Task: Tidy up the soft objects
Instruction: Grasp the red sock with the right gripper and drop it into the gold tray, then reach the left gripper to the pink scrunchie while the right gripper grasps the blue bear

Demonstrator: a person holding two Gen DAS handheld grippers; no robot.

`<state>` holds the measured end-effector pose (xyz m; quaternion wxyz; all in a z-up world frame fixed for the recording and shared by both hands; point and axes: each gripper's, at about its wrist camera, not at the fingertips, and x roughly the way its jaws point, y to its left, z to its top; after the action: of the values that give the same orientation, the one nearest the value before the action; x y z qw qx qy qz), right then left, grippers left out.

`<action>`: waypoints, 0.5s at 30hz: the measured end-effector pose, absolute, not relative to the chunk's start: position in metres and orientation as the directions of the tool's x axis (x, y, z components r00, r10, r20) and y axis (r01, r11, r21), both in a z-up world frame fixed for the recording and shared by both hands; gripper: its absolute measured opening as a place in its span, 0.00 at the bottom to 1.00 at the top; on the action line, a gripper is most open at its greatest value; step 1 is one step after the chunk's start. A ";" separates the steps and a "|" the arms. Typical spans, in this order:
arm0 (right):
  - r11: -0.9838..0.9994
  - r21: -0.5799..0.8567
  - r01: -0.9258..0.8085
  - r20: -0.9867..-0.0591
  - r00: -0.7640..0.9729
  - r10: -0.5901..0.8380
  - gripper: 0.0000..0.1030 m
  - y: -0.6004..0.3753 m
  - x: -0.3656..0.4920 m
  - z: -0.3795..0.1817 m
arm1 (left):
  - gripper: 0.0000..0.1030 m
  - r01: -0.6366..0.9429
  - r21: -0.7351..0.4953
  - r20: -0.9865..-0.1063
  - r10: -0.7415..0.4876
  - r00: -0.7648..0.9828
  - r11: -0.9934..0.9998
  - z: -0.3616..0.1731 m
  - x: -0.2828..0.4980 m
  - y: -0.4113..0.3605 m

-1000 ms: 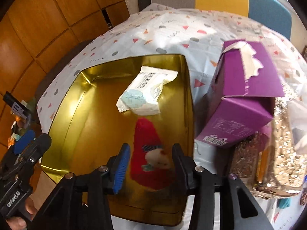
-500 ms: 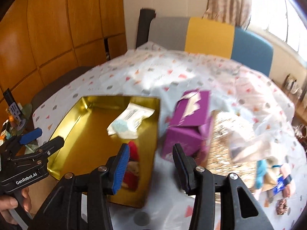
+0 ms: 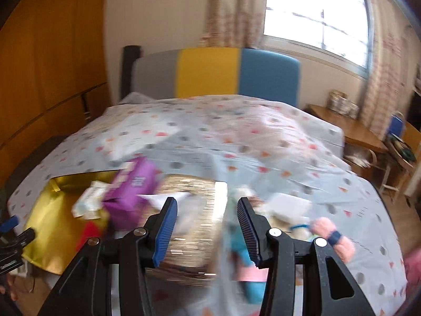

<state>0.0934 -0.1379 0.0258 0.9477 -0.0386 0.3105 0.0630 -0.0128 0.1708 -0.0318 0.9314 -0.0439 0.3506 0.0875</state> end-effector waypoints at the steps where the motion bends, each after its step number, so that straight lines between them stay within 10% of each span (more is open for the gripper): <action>1: 0.993 -0.036 -0.110 -0.598 0.799 0.067 0.47 -0.151 0.098 0.024 | 0.83 -0.186 -0.015 -0.661 0.130 0.739 0.982 -0.032 -0.013 0.168; 15: 0.916 0.136 0.377 -0.683 0.706 -0.189 0.47 -0.326 0.123 -0.038 | 0.82 0.023 0.005 -0.672 -0.014 0.741 1.000 -0.028 -0.004 0.109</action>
<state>0.1229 -0.3260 -0.0385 0.9137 0.1336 0.3511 -0.1547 -0.0043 0.1090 -0.0276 0.9329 0.0063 0.3599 -0.0098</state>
